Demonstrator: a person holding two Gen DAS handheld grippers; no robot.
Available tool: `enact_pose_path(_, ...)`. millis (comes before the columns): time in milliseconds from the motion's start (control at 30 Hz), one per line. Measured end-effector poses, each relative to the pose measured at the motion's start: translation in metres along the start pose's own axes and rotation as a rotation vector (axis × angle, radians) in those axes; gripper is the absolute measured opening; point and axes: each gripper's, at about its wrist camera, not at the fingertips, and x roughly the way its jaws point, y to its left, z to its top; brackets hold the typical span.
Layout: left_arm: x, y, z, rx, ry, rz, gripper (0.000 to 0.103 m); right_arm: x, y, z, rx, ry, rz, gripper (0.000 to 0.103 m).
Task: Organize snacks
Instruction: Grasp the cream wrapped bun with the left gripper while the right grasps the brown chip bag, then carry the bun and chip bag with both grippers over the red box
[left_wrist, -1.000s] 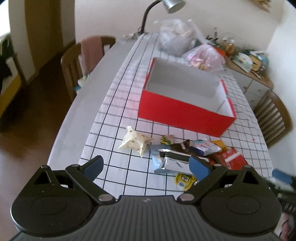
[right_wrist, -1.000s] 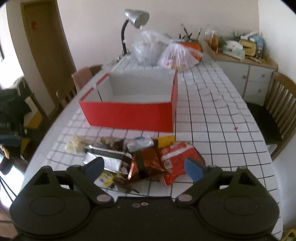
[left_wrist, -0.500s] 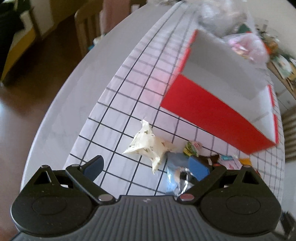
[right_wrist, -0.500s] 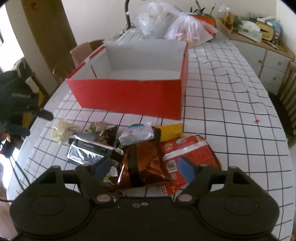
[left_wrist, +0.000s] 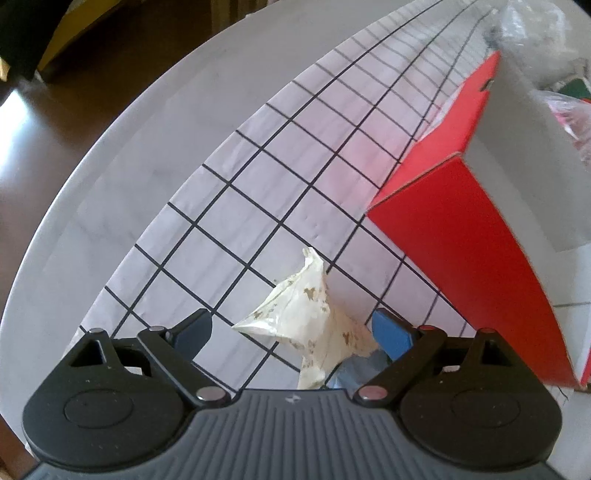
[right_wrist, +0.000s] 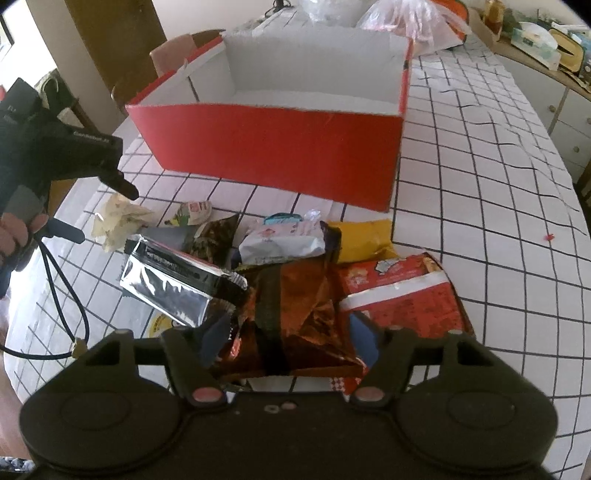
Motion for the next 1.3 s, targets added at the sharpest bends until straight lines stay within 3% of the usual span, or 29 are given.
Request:
enact_pose_path(433,0.022,-0.006,-0.001,-0.003,0.007,0.032,0.091,0.013,0.001,0.000,-0.010,0.031,-0.001,0.060)
enact_pose_path(533,0.020,-0.007,-0.003,0.005,-0.010,0.039,0.081,0.011,0.001,0.000,-0.003,0.026,0.003,0.055)
enact_pose_path(600,0.019,-0.007,-0.003,0.015,-0.016,0.033,0.067,0.010,0.001,0.000,0.006,0.022,0.004,0.052)
enact_pose_path(700,0.017,-0.006,-0.004,0.021,-0.015,0.020,0.054,0.007,0.001,0.000,0.017,0.016,0.011,0.048)
enact_pose_path(1067,0.007,0.010,-0.016,0.038,-0.018,-0.023,0.039,-0.012,0.001,-0.013,0.066,-0.023,0.016,0.044)
enact_pose_path(1300,0.001,0.019,-0.025,0.054,-0.024,-0.041,0.036,-0.031,0.001,-0.025,0.096,-0.051,0.028,0.043)
